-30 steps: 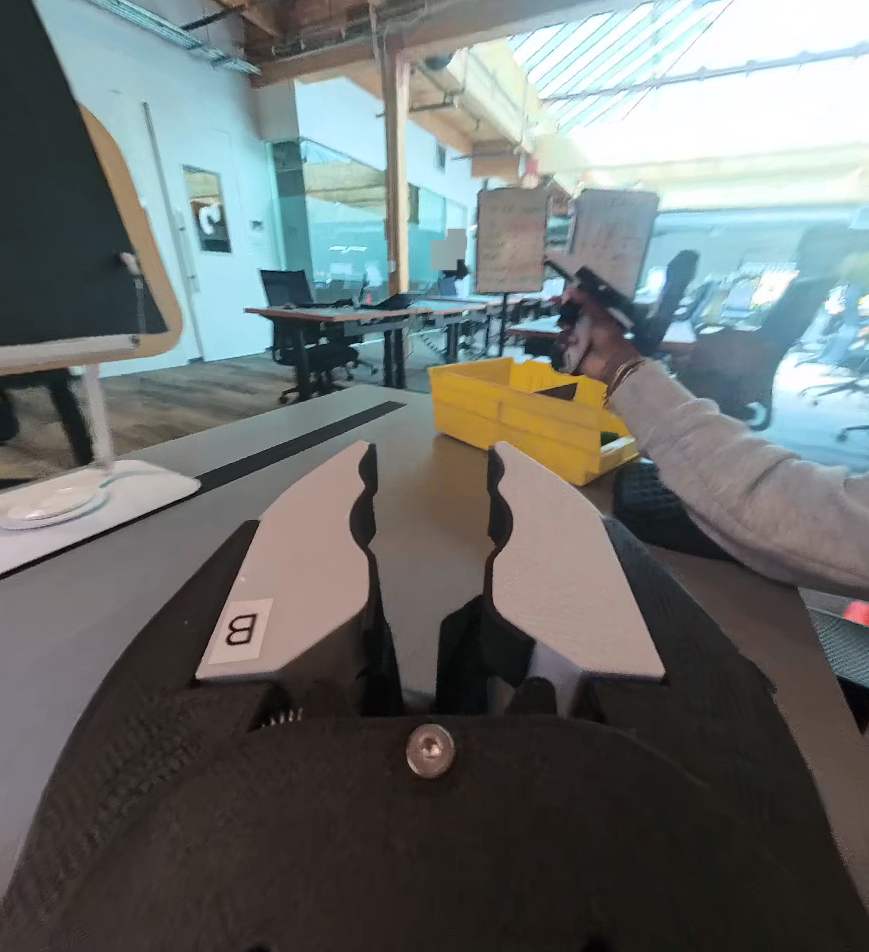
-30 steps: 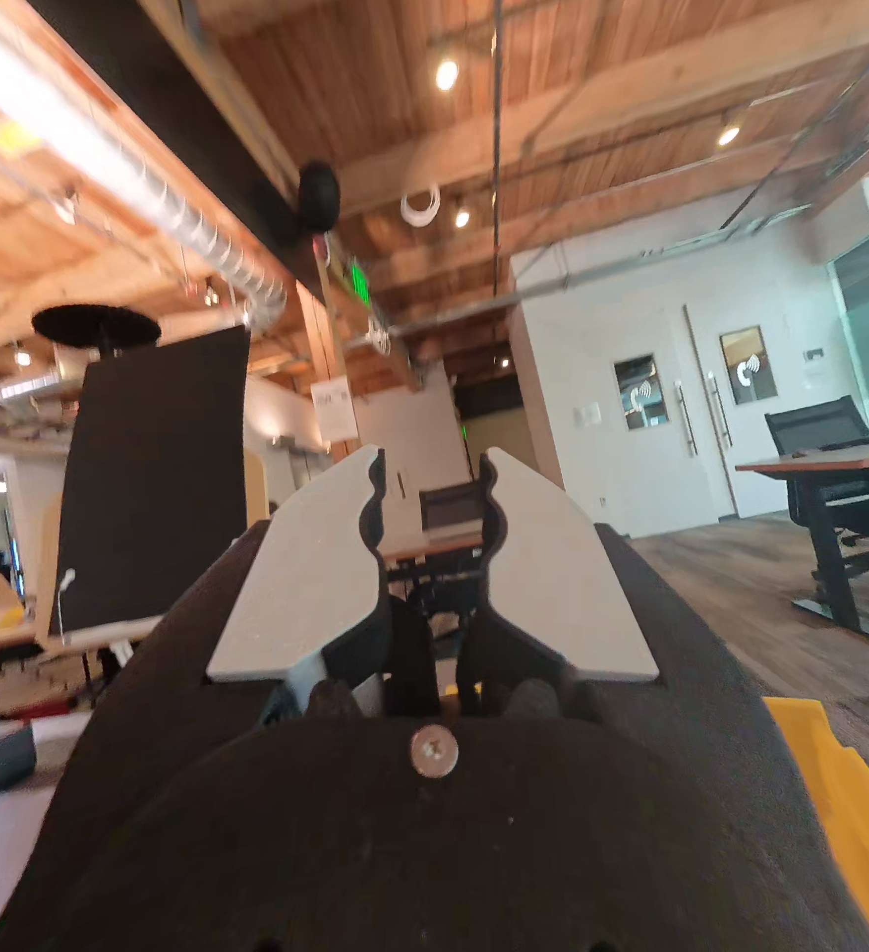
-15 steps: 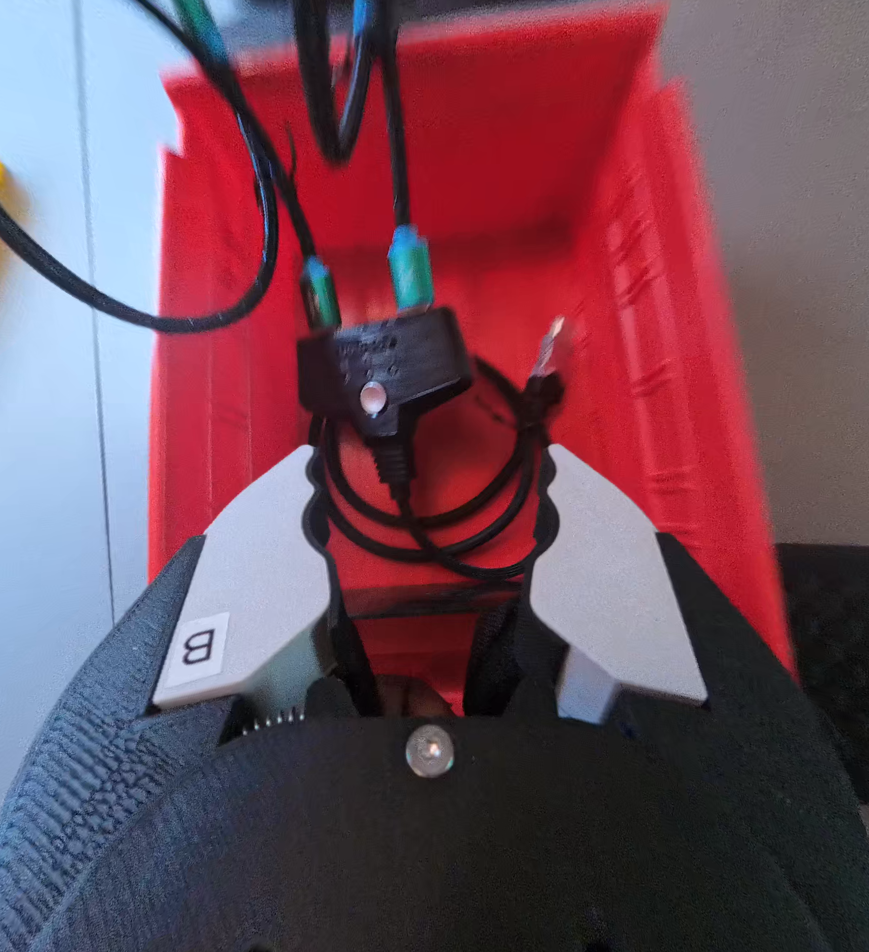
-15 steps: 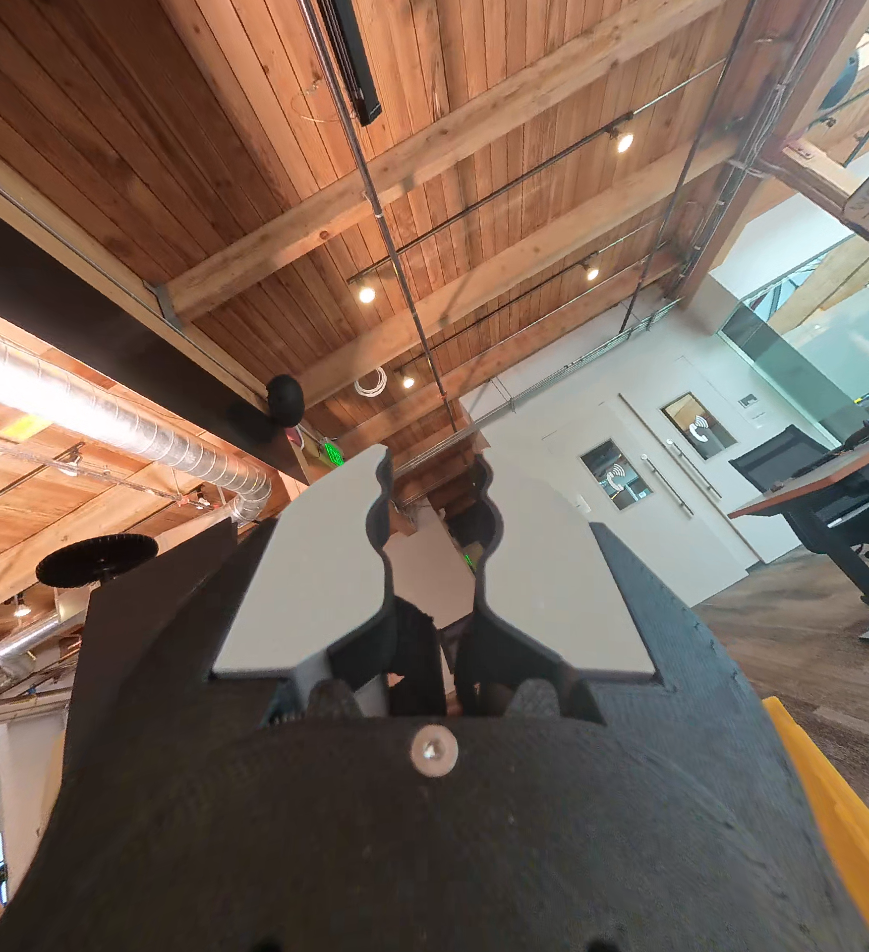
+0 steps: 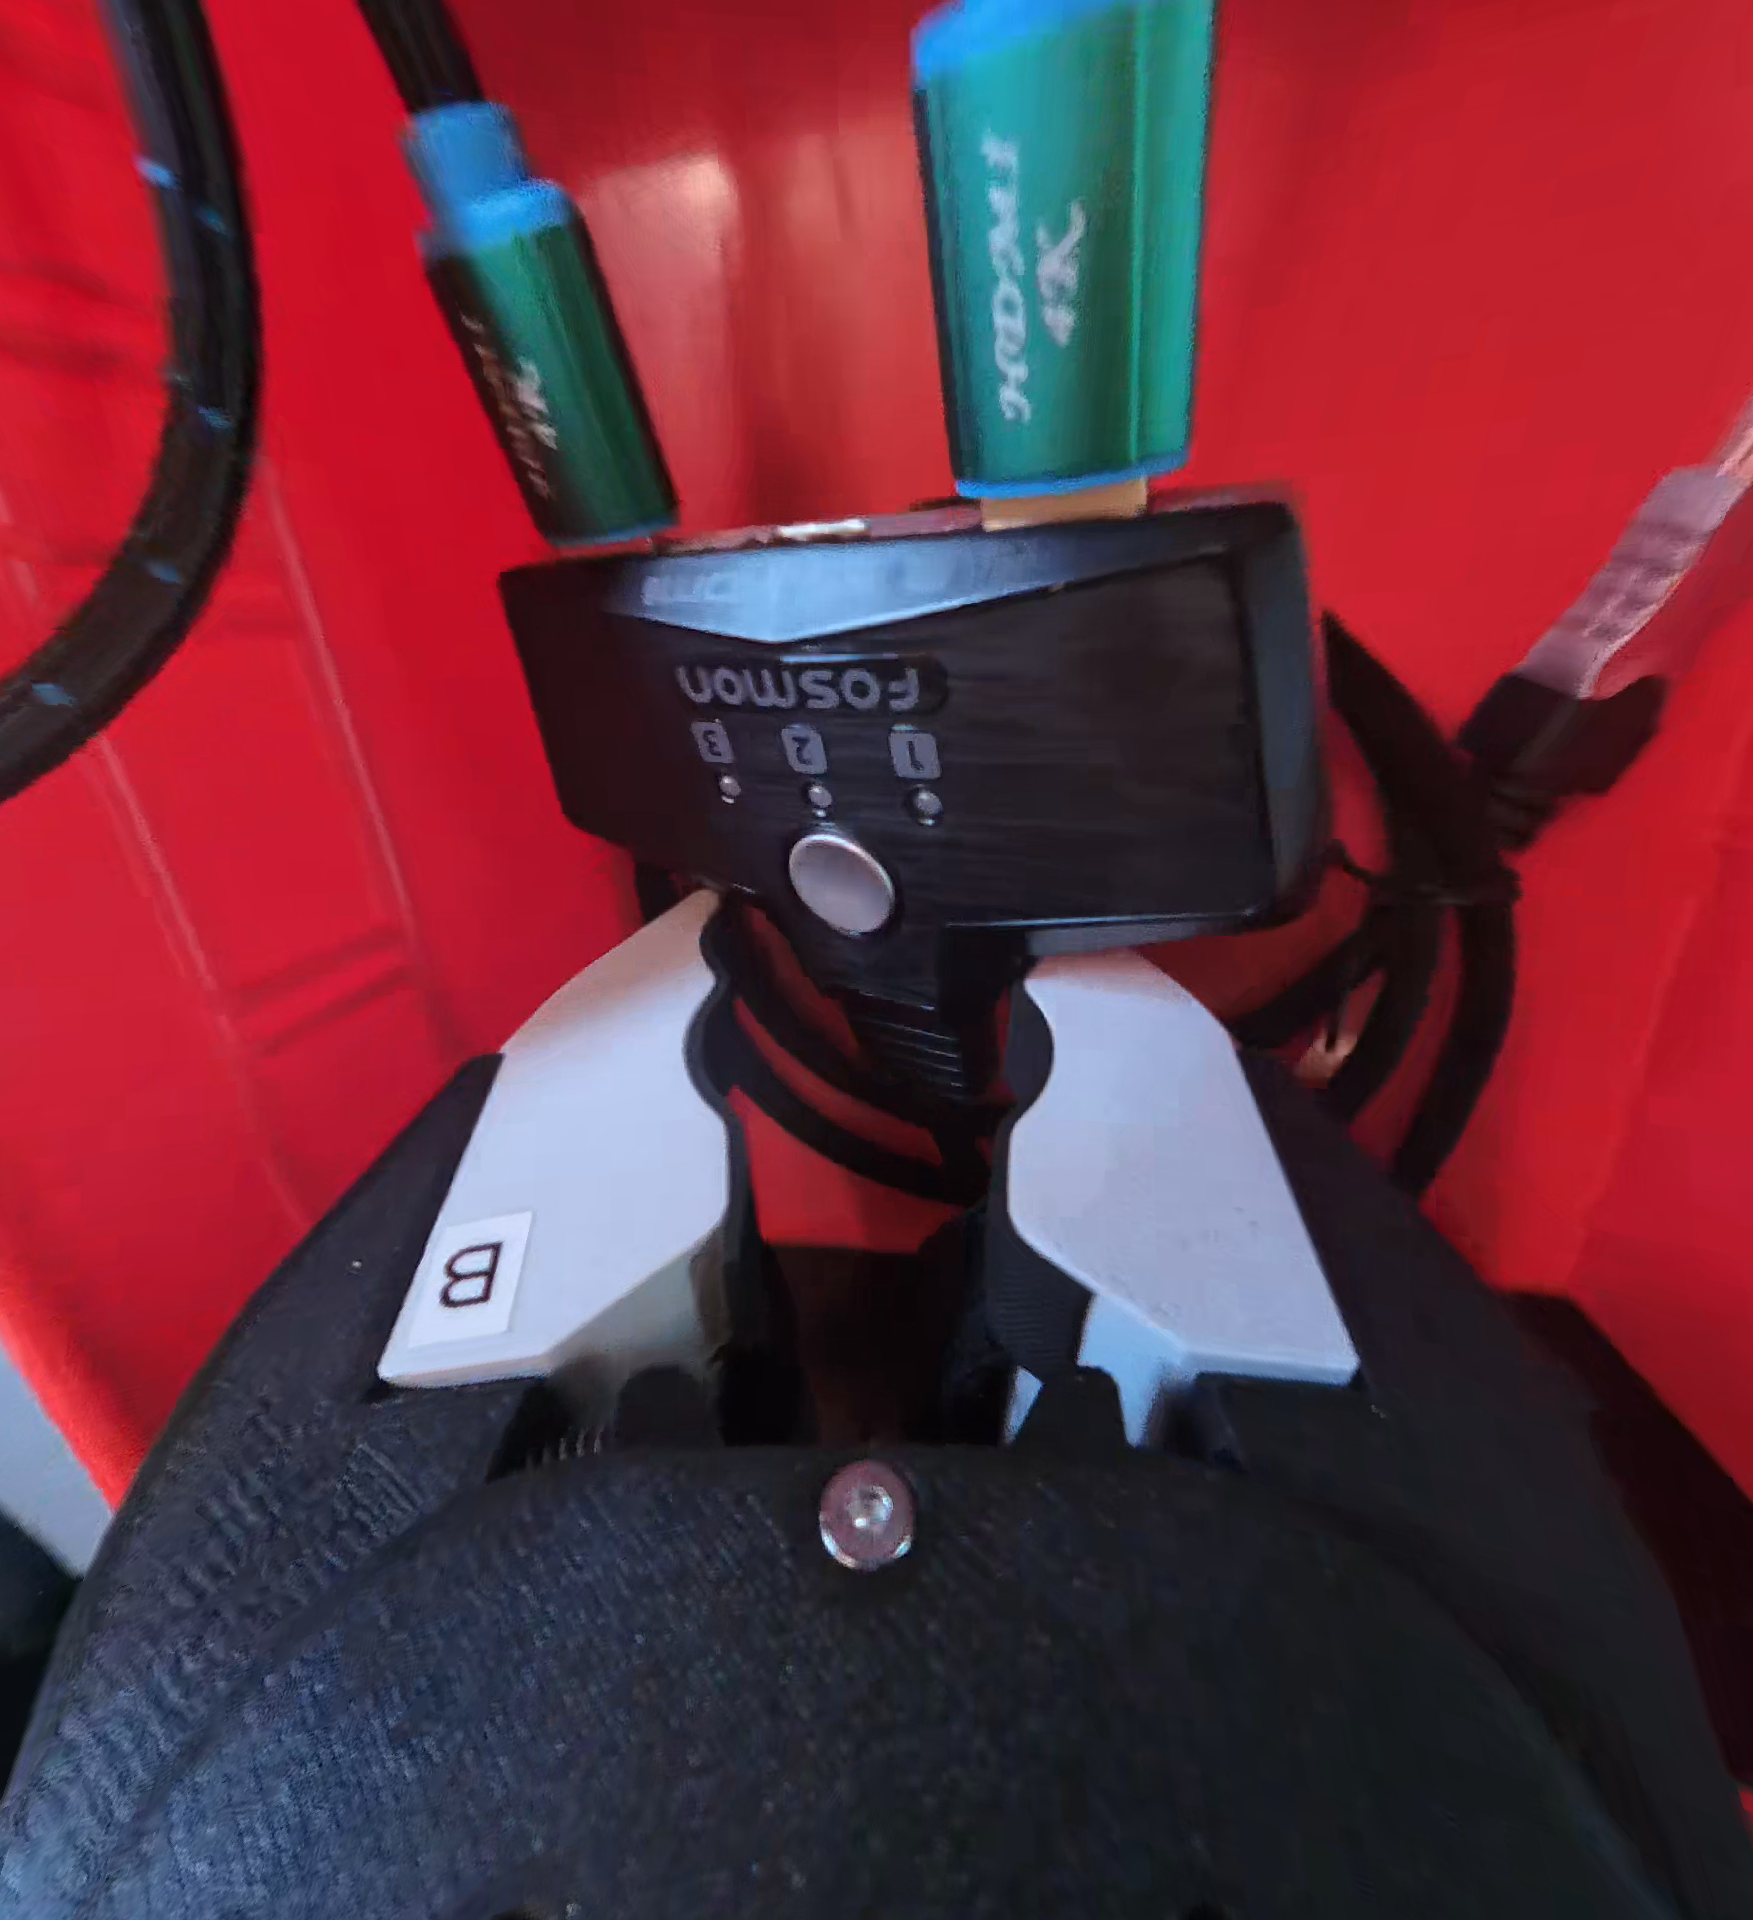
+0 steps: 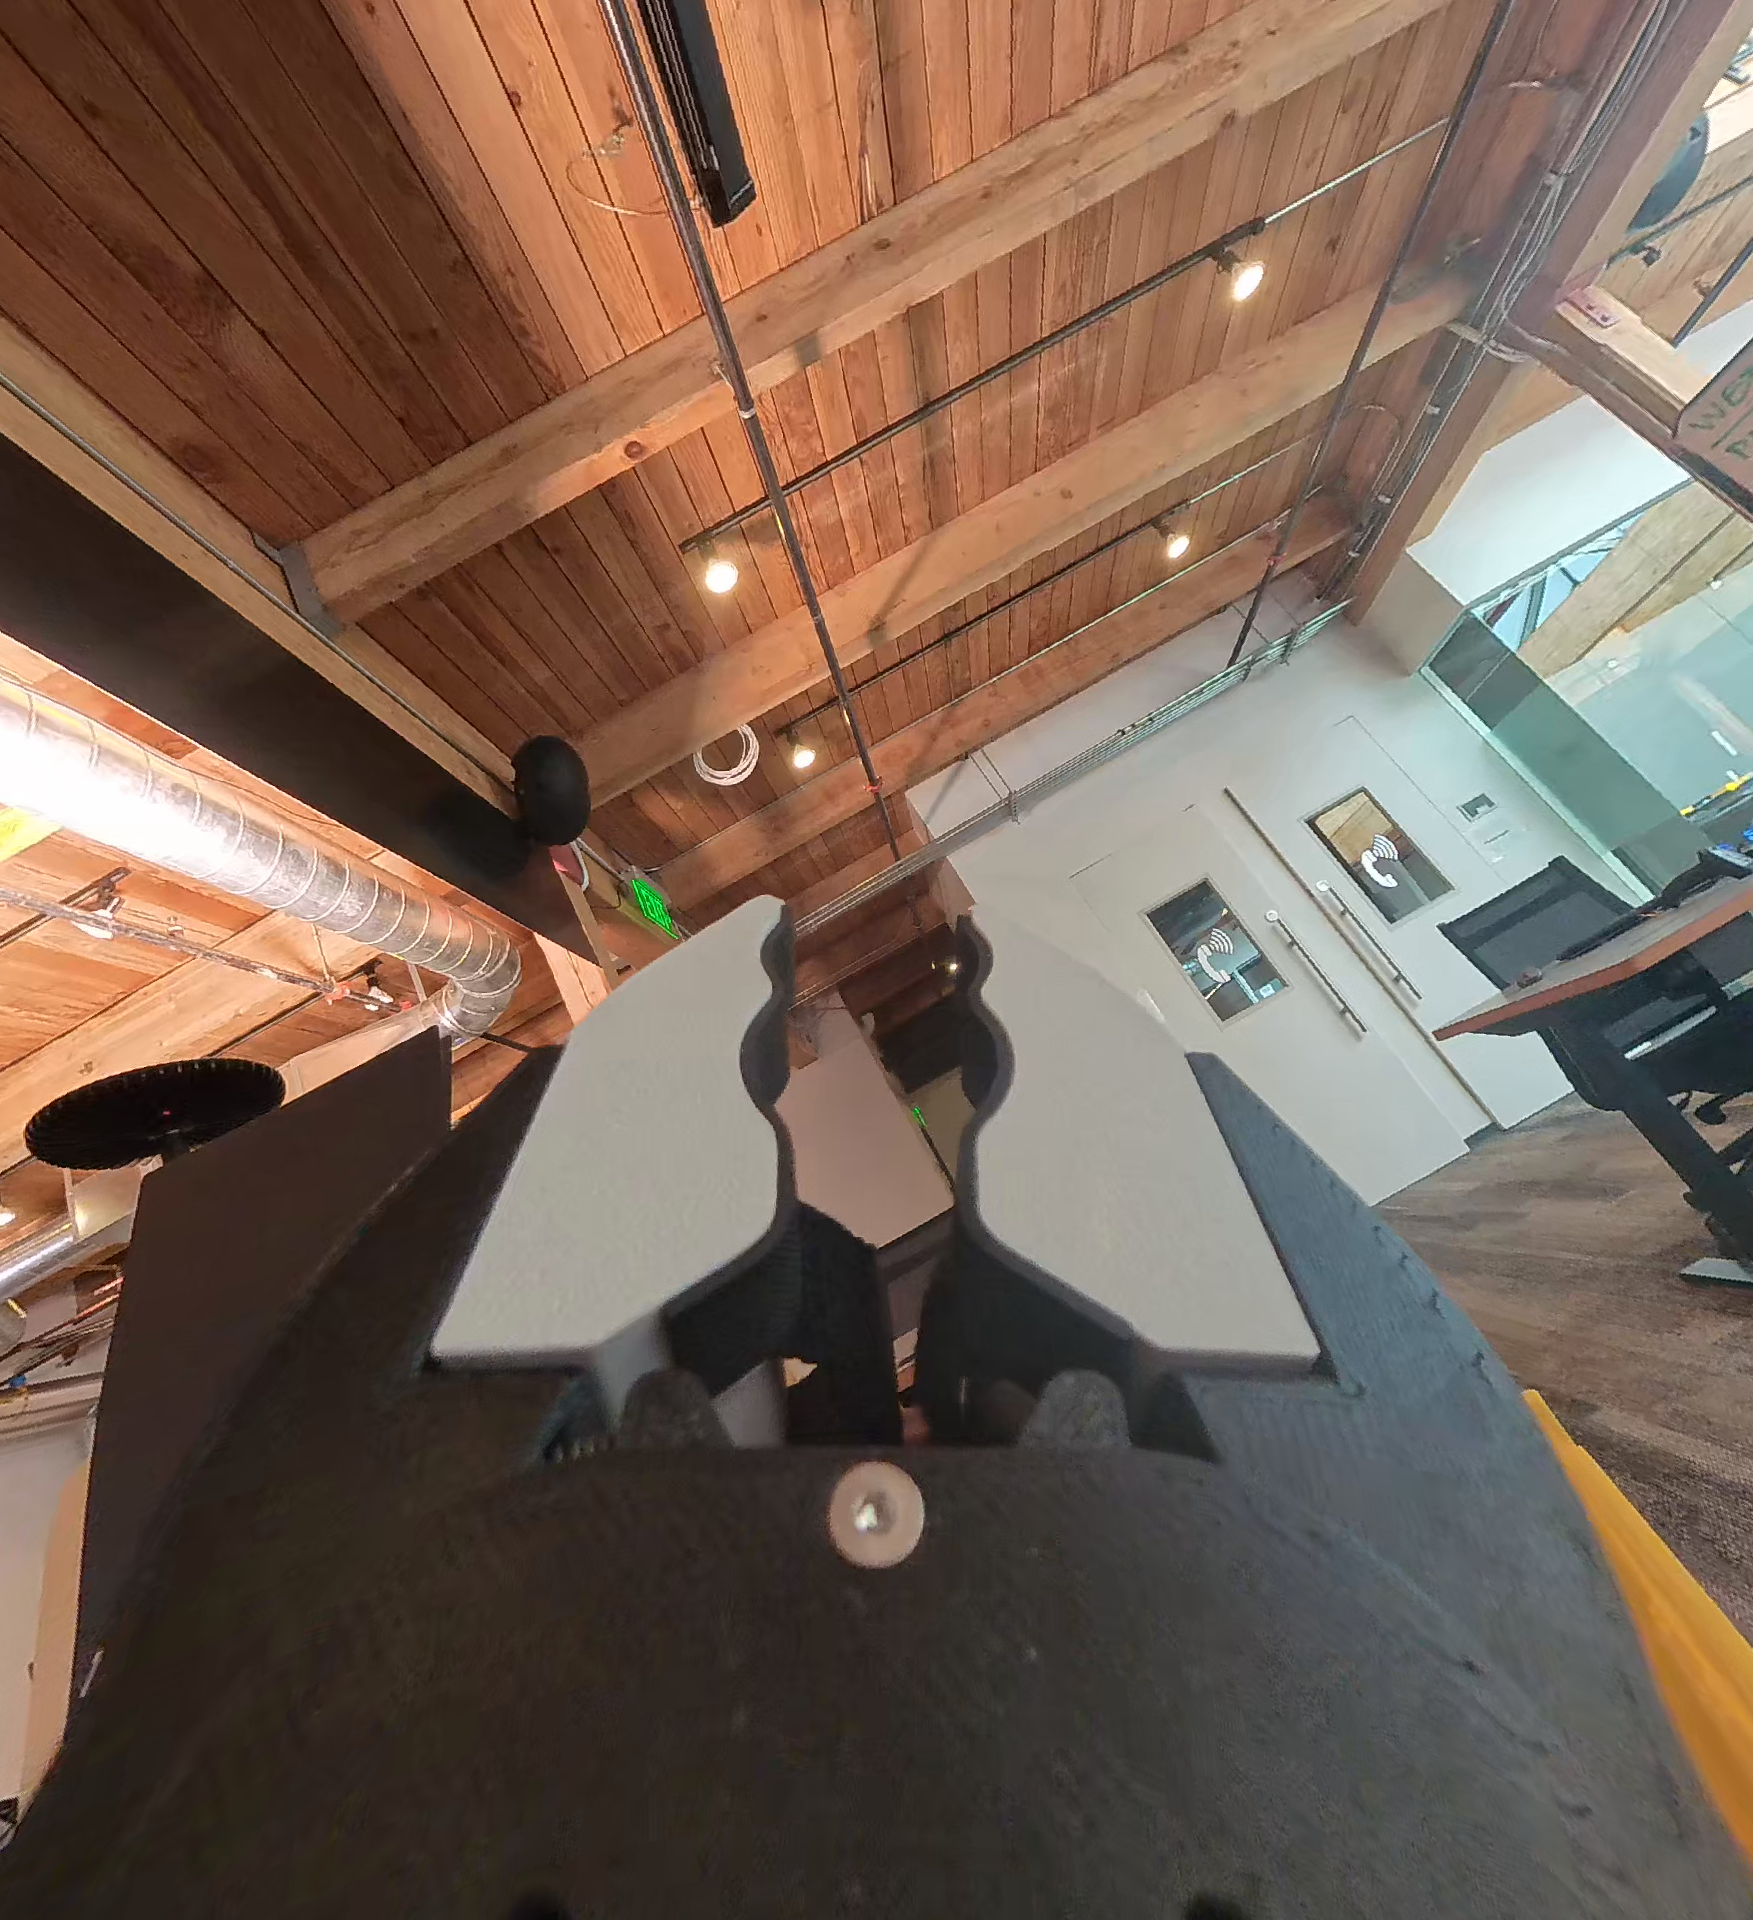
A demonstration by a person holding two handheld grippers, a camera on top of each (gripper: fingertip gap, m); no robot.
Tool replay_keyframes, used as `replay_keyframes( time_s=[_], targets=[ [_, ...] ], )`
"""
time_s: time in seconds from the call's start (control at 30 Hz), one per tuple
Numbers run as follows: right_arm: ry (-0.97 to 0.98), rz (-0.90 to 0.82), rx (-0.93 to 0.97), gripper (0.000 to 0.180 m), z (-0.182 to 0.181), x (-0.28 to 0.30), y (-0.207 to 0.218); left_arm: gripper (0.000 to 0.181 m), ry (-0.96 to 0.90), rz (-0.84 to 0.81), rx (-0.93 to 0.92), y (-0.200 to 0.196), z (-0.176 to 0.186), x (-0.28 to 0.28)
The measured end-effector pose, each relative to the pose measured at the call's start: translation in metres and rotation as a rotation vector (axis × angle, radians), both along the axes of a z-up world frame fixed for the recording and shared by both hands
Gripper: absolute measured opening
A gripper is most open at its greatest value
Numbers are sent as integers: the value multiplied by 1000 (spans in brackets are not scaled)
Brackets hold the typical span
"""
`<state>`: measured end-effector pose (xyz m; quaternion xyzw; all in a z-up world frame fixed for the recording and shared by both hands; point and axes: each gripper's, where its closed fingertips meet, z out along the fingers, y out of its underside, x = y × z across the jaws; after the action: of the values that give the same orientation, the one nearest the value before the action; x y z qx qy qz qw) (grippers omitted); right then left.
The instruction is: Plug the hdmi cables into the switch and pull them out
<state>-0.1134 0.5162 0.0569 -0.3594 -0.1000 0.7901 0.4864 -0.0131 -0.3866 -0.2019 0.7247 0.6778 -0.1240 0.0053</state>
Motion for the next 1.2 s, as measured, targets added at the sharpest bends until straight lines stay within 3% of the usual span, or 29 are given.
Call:
replay_keyframes(
  time_s=[0.17, 0.33, 0.47, 0.7, 0.9, 1.2],
  targets=[
    [-8, -4, -7, 28, -1, -1, 1, 36, 25, -49, -87, -2, 5, -4],
    [-17, -15, 1, 28, -1, -2, 0, 34, 431, -57, -82, 7, 62, -21],
    [-13, -14, 15, 28, 2, -3, -5, 32, 646, -153, -304, 8, 112, -25],
    [-38, 36, 107, 22, 17, -2, -27, 32, 1155, -181, -637, 39, 232, -17],
    [-59, 214, 300, 19, 53, 7, -84, 31, 1587, -144, -655, 99, 336, -2],
    [-30, 325, 487, 18, 100, 31, -170, 30, 1821, -276, -820, 168, 518, -5]
  ],
)
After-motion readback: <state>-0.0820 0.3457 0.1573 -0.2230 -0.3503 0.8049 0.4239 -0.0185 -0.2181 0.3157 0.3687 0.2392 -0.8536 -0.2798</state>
